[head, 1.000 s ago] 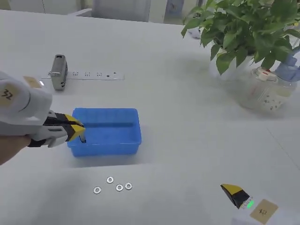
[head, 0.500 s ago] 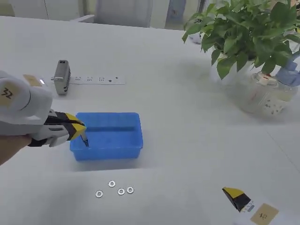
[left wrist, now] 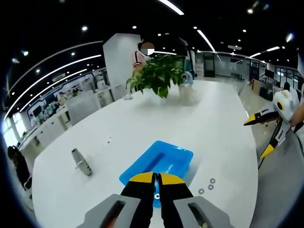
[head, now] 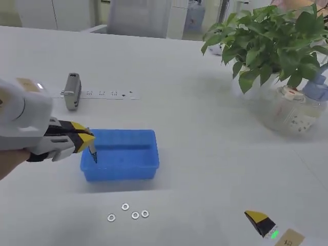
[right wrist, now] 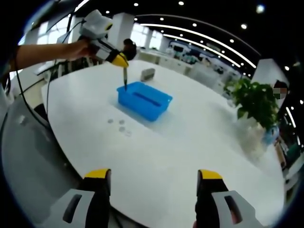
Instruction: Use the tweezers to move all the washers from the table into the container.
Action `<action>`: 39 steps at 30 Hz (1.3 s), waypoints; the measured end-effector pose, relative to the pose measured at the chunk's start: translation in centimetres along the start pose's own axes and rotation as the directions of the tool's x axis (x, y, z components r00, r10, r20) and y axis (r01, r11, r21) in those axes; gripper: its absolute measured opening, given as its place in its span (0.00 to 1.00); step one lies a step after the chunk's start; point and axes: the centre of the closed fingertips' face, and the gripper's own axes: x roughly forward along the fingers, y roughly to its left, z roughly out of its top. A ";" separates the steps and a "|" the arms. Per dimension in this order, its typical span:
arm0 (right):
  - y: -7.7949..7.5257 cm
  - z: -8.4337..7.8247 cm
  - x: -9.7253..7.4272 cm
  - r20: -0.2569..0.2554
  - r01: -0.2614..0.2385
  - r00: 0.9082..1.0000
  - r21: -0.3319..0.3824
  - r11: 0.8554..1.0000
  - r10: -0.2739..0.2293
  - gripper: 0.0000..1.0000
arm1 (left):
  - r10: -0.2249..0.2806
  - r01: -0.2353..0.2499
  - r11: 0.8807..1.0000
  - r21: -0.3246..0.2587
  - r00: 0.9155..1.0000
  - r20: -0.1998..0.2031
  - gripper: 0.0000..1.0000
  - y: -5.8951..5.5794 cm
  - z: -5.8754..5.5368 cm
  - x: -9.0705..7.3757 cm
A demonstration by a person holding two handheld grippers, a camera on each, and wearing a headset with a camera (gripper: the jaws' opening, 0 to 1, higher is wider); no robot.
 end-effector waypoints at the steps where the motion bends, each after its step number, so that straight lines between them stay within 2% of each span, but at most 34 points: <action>1: 0.0 0.0 0.0 0.000 0.000 1.000 -0.001 1.000 0.000 0.71 | 0.000 0.000 1.000 0.001 1.000 0.002 0.00 -0.1 0.1 -0.1; 10: 0.1 0.1 -0.1 0.009 -0.004 1.000 0.000 1.000 0.004 0.72 | -0.016 0.015 1.000 0.006 1.000 0.016 0.00 -1.5 0.6 -0.6; 14: 0.4 0.5 -0.2 0.027 -0.026 0.999 0.017 1.000 0.026 0.76 | -0.023 0.024 1.000 -0.006 0.999 0.026 0.00 -2.2 0.6 -1.0; 23: 0.5 0.4 0.0 0.035 -0.047 0.998 0.042 0.998 0.045 0.80 | -0.044 0.045 0.999 -0.028 0.999 0.028 0.00 -3.8 0.1 -1.3; 31: 0.4 0.4 0.1 0.046 -0.067 0.997 0.097 0.993 0.063 0.82 | -0.062 0.063 0.997 -0.046 0.998 0.024 0.00 -4.9 -0.5 -1.3; 39: 0.4 0.2 0.1 0.029 -0.053 0.998 0.077 0.996 0.051 0.79 | -0.076 0.076 0.994 -0.075 0.997 0.014 0.00 -6.1 -1.4 -1.1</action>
